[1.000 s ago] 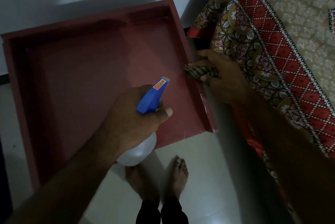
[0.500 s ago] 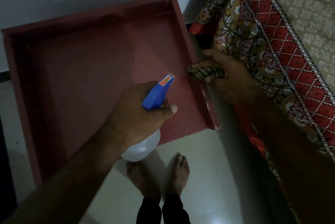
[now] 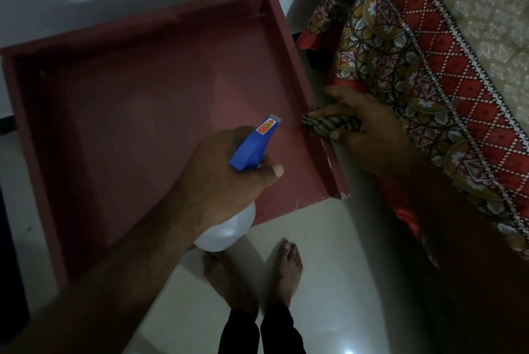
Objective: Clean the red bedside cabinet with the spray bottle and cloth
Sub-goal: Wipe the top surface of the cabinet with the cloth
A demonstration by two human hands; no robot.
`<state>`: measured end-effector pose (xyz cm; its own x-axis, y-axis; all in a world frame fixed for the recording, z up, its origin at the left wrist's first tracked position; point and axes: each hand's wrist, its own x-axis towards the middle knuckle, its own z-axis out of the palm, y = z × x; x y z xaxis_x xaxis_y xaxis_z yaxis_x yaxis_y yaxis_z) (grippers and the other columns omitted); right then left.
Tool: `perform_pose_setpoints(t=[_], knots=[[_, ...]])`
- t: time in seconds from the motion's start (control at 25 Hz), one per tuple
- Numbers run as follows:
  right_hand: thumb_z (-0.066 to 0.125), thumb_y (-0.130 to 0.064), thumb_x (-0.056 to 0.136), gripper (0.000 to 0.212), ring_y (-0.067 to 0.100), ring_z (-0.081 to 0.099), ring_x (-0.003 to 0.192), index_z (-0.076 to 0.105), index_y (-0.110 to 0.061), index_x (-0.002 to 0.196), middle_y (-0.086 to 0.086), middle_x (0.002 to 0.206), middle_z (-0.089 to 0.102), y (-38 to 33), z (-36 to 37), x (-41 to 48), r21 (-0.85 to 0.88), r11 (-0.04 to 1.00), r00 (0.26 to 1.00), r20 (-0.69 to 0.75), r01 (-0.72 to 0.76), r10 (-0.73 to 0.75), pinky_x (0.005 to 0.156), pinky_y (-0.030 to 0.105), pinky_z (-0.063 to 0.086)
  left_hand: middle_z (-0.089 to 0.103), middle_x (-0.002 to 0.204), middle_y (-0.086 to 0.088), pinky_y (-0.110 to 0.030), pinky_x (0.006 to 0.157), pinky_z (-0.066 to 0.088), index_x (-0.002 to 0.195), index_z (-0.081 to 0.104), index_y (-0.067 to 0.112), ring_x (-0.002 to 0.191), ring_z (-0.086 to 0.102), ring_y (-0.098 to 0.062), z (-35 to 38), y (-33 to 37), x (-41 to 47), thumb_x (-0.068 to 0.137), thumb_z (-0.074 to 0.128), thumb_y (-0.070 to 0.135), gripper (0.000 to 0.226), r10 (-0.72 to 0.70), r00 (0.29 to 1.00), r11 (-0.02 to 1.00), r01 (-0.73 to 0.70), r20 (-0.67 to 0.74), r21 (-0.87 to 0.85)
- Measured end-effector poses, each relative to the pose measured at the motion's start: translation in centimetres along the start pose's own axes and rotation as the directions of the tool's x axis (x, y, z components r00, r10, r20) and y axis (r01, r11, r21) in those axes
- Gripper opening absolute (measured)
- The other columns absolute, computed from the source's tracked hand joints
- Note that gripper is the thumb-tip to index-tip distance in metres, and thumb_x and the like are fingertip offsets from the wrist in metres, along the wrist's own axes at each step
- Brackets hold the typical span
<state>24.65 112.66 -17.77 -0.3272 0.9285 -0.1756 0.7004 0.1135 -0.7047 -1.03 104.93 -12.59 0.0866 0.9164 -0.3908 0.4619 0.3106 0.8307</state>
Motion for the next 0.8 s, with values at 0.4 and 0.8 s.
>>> perform_pose_setpoints(t=[0.4, 0.8], knots=[[0.075, 0.014, 0.076, 0.078, 0.005, 0.057, 0.122, 0.056, -0.02, 0.143, -0.043, 0.107, 0.059, -0.5, 0.3, -2.8, -0.015, 1.0, 0.999, -0.034, 0.008, -0.009, 0.105, 0.032, 0.049, 0.065, 0.068, -0.016, -0.057, 0.071, 0.056, 0.075, 0.057, 0.007, 0.067, 0.066, -0.037, 0.1, -0.1, -0.1, 0.085, 0.08, 0.025, 0.031, 0.034, 0.999, 0.999, -0.035, 0.036, 0.034], [0.074, 0.01, 0.081, 0.07, 0.01, 0.054, 0.124, 0.055, -0.014, 0.143, -0.027, 0.115, 0.064, -0.3, 0.4, -4.5, -0.031, 1.0, 1.0, -0.021, 0.004, -0.004, 0.098, 0.002, 0.03, 0.065, 0.063, -0.012, -0.017, 0.05, 0.048, 0.078, 0.058, 0.004, 0.058, 0.067, -0.025, 2.1, -0.3, -2.2, 0.086, 0.081, 0.022, 0.03, 0.019, 1.0, 1.0, -0.018, -0.006, 0.008]])
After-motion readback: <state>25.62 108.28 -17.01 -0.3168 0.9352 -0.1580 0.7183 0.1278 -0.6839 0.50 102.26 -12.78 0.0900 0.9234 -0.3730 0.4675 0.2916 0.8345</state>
